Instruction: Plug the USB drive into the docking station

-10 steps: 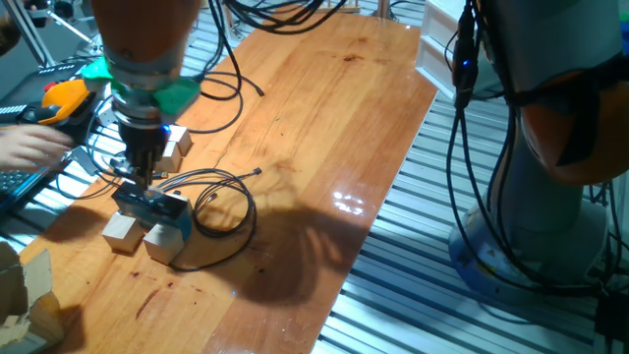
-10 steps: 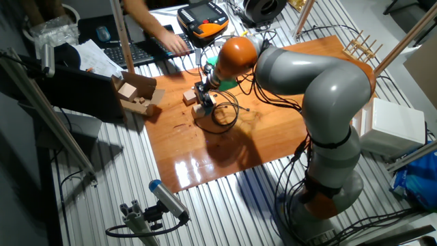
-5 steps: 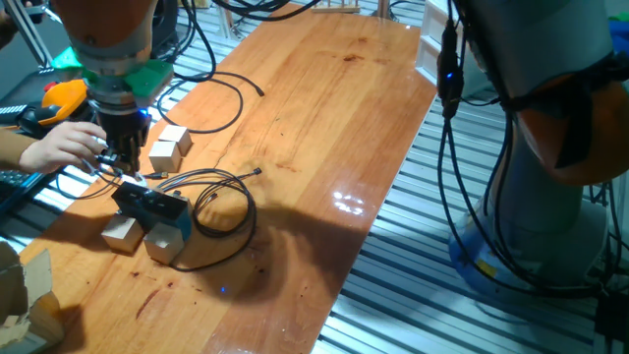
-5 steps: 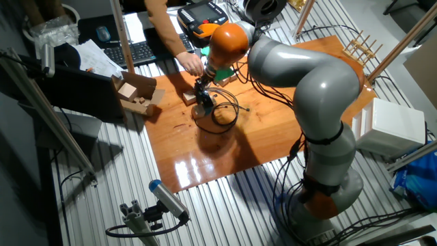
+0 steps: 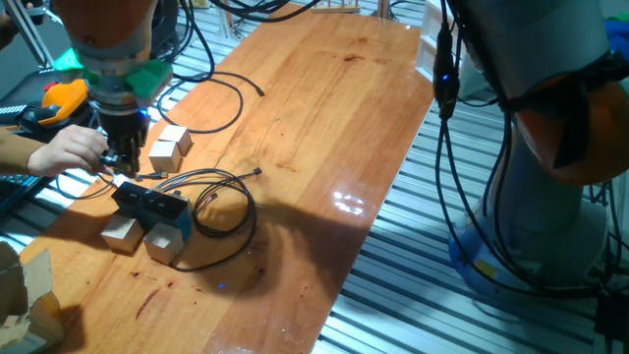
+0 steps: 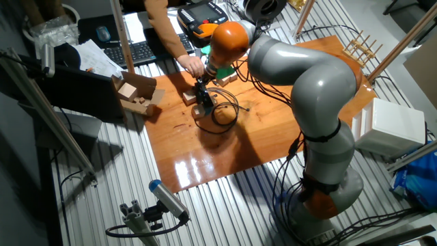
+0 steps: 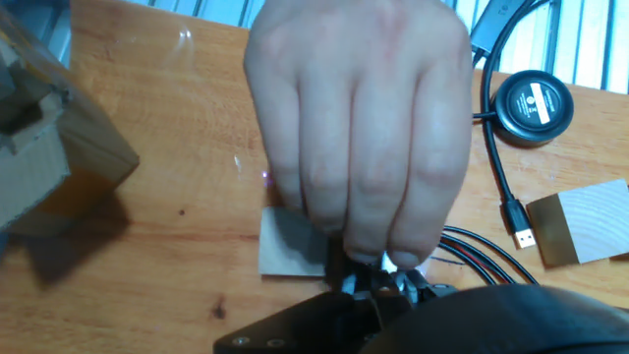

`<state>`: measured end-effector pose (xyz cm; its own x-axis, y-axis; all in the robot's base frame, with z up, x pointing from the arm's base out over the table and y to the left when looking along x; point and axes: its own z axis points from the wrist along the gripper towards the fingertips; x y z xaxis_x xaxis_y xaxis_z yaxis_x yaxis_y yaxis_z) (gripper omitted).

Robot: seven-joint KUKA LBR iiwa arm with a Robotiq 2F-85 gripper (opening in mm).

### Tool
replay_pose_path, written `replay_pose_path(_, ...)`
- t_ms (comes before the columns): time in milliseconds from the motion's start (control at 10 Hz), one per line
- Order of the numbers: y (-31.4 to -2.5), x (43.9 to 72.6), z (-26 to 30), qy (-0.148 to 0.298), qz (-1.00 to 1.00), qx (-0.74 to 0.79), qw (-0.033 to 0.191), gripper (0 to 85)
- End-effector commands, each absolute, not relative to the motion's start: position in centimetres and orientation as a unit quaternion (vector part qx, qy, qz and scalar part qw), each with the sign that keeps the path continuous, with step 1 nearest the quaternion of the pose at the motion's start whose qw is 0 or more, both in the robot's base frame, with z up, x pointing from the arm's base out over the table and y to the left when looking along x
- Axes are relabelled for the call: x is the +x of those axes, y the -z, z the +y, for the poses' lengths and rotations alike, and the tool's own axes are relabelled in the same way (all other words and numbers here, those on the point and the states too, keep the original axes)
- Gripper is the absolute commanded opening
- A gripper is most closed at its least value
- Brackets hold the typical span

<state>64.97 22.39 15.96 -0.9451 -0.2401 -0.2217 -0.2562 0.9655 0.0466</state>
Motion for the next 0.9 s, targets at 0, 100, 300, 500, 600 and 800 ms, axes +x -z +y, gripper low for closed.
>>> replay_pose_path(0, -15.93, 64.98, 22.31, -0.035, 0.987, -0.125, 0.096, 0.0)
replay_pose_path(100, -16.08, 64.9, 22.35, -0.031, 0.988, -0.121, 0.087, 0.0)
replay_pose_path(300, -16.17, 64.78, 22.41, -0.022, 0.991, -0.108, 0.077, 17.0)
replay_pose_path(500, -15.94, 64.34, 22.75, -0.02, 0.991, -0.099, 0.084, 17.0)
replay_pose_path(600, -15.94, 64.31, 22.78, -0.017, 0.991, -0.099, 0.084, 17.0)
replay_pose_path(800, -15.92, 64.67, 22.51, -0.028, 0.992, -0.097, 0.071, 17.0)
